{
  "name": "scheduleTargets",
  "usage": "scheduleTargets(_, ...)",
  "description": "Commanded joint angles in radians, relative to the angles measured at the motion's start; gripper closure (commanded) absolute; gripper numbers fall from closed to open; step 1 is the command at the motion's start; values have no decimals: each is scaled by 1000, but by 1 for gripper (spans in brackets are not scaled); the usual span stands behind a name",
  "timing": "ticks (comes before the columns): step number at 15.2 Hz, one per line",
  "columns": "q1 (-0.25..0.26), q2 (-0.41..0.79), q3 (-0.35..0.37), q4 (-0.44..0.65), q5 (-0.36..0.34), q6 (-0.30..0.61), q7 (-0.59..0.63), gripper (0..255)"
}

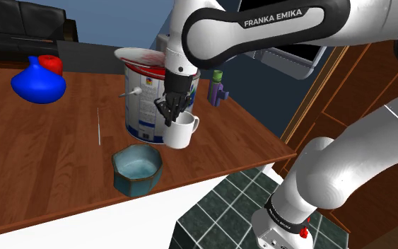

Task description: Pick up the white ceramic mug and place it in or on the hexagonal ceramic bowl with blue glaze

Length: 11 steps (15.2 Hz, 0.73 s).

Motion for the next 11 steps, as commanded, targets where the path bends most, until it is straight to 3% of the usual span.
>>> scheduleTargets(1, 0, -9, -2, 21, 0, -30, 1, 255)
scheduleTargets(11, -3, -31, -14, 137, -4, -168, 3, 255)
